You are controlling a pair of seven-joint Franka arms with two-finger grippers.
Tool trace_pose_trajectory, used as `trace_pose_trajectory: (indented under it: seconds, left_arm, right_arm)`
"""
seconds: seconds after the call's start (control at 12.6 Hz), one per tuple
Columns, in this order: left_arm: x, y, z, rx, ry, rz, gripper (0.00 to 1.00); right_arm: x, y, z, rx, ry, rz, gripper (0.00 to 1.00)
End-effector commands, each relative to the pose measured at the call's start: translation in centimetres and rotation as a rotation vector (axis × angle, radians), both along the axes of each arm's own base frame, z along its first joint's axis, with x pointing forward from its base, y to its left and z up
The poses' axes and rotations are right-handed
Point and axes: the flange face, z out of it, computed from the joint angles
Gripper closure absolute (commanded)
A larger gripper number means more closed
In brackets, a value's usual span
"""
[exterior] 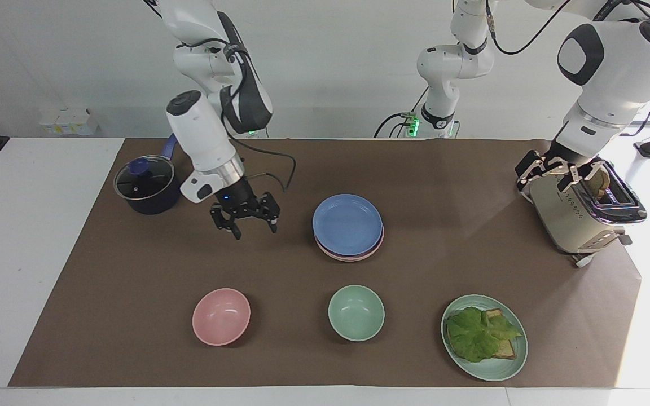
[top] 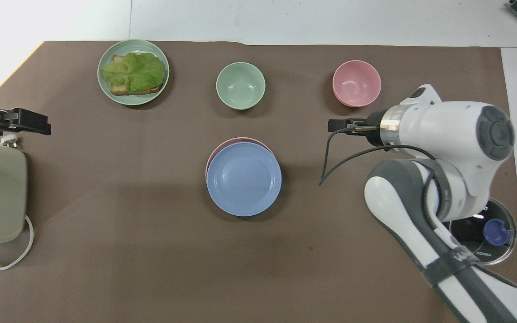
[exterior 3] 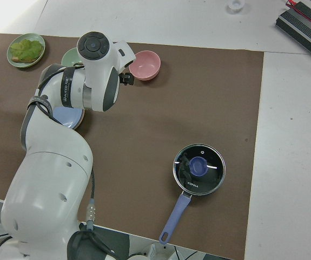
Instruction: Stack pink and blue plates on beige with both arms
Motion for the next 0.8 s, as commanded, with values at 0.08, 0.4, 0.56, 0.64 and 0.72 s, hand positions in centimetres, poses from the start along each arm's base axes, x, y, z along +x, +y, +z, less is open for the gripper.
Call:
trace_pose_trajectory:
  seconds: [0.08,0.4,0.56,0.64,0.72]
  left_arm:
    - [-0.3,0.2,0.5,0.018,0.008,0.003,0.0]
    - [-0.3,0.2,0.5,0.018,0.008,0.003,0.0]
    - [-0.3,0.2,0.5,0.018,0.008,0.003,0.0]
    - [-0.3,0.2,0.5,0.018,0.008,0.003,0.0]
    - [-0.3,0.2,0.6,0.018,0.006,0.003,0.0]
  right_arm:
    - [-2.7,-6.7,5.7,-0.039,0.065,-0.016,0.0]
    - [-2.7,-10.2,11.9,-0.224,0.118,0.007,0.0]
    - [-2.8,-11.0,13.4,-0.221,0.111,-0.007,0.0]
    - [-2.7,-10.9,14.7,-0.227,0.093,-0.006,0.0]
    - [-2.7,-10.7,15.3,-0.229,0.082,-0.006,0.0]
